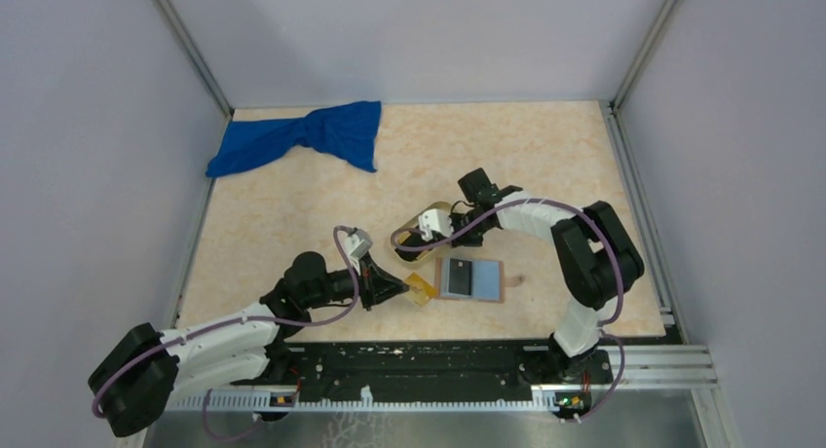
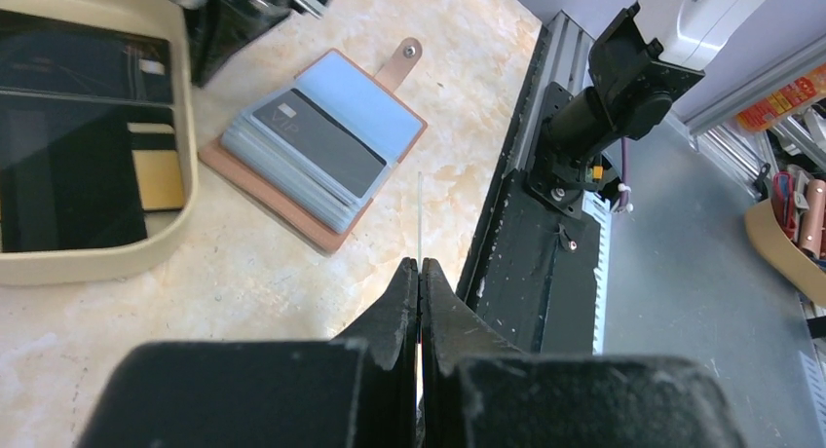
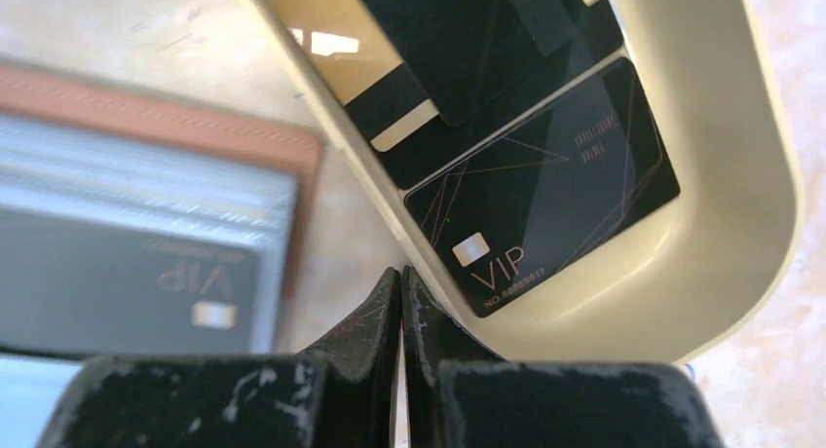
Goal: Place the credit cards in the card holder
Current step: Pick up the credit card from the storage box, then insert the credit card into the card holder.
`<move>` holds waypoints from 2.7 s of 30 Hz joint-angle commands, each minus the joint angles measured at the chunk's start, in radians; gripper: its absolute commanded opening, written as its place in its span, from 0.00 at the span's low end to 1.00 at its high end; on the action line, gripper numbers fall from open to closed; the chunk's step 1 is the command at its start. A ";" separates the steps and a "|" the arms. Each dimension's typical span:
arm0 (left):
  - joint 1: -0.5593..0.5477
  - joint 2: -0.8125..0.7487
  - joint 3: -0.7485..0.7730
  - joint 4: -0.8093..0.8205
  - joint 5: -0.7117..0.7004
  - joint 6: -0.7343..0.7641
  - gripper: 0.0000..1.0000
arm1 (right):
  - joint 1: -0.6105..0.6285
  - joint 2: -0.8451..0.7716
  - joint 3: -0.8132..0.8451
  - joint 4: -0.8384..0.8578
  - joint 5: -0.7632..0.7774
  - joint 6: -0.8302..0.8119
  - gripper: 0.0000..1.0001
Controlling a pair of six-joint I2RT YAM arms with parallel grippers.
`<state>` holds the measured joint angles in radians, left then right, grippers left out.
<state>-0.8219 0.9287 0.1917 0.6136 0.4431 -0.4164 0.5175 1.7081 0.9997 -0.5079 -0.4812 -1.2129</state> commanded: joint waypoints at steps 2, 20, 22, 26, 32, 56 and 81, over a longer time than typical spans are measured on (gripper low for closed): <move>0.007 0.020 -0.035 0.121 0.005 -0.060 0.00 | 0.031 0.054 0.105 0.216 0.007 0.205 0.00; 0.005 0.497 0.153 0.415 0.227 -0.286 0.00 | -0.230 -0.354 -0.086 -0.270 -0.377 0.114 0.14; 0.005 0.539 0.185 0.415 0.239 -0.297 0.00 | -0.282 -0.456 -0.173 -0.260 -0.388 0.072 0.24; -0.009 0.583 0.211 0.410 0.225 -0.302 0.00 | -0.318 -0.558 -0.252 -0.252 -0.402 0.012 0.36; -0.051 0.614 0.246 0.380 0.189 -0.293 0.00 | -0.320 -0.542 -0.250 -0.329 -0.449 -0.082 0.42; -0.056 0.647 0.308 0.310 0.199 -0.258 0.00 | -0.324 -0.531 -0.289 -0.452 -0.431 -0.353 0.51; -0.050 0.652 0.368 0.148 0.181 -0.163 0.00 | -0.273 -0.582 -0.416 -0.289 -0.334 -0.388 0.68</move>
<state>-0.8745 1.5764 0.5209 0.7891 0.6212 -0.6132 0.2188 1.1389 0.5949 -0.8497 -0.8078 -1.6276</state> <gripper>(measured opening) 0.007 0.682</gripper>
